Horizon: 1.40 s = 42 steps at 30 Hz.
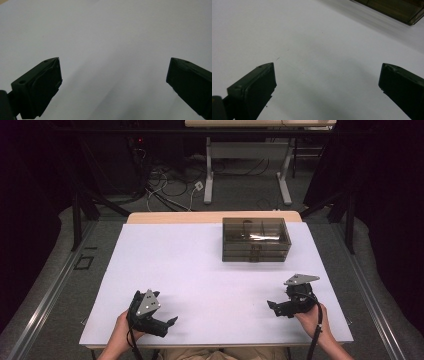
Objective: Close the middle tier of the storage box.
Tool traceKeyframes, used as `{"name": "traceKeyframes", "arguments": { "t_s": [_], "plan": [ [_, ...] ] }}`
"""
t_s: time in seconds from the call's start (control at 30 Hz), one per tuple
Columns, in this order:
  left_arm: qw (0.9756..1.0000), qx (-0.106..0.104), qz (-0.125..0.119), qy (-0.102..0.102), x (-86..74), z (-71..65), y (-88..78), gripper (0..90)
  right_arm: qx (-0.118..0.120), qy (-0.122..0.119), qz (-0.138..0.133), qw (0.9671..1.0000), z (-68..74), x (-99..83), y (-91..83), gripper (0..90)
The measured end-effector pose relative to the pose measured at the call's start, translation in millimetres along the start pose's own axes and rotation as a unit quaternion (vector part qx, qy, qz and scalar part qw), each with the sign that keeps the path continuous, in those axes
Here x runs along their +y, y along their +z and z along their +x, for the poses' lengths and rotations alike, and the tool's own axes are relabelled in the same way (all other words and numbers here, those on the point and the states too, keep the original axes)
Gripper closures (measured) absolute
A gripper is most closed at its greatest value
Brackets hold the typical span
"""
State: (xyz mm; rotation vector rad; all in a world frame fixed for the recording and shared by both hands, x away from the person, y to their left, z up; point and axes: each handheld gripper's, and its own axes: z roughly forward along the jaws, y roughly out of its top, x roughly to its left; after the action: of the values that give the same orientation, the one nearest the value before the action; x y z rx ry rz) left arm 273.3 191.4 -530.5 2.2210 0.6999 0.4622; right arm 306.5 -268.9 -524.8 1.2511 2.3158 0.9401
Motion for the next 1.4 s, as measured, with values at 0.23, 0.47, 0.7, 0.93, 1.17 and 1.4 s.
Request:
{"name": "traceKeyframes", "arguments": {
  "t_s": [0.23,0.47,0.7,0.93,1.17,1.4],
  "plan": [
    [1.0,0.0,0.0,0.0,0.2,-0.3,0.2,0.2,-0.002,-0.014,-0.003,0.9999,3.1,-4.8,-4.8,0.0],
    [1.0,0.001,-0.001,0.0,0.0,-0.1,0.6,0.2,-0.001,-0.018,-0.006,0.9998,5.7,-10.5,-9.1,0.0],
    [1.0,0.001,-0.001,0.0,0.0,-0.1,0.6,0.2,-0.002,-0.031,-0.009,0.9995,9.6,-14.9,-14.0,0.0],
    [1.0,0.001,-0.001,0.0,-0.1,0.0,0.6,0.2,-0.001,-0.033,-0.006,0.9994,11.7,-22.1,-17.3,0.0],
    [1.0,0.0,0.001,0.0,-0.1,-0.3,0.2,0.2,-0.001,-0.036,-0.009,0.9993,10.7,-25.8,-18.5,0.0],
    [1.0,-0.003,0.0,0.005,-0.1,-0.9,-1.2,0.2,-0.001,-0.036,-0.004,0.9994,11.3,-28.2,-19.6,0.0]
  ]
}}
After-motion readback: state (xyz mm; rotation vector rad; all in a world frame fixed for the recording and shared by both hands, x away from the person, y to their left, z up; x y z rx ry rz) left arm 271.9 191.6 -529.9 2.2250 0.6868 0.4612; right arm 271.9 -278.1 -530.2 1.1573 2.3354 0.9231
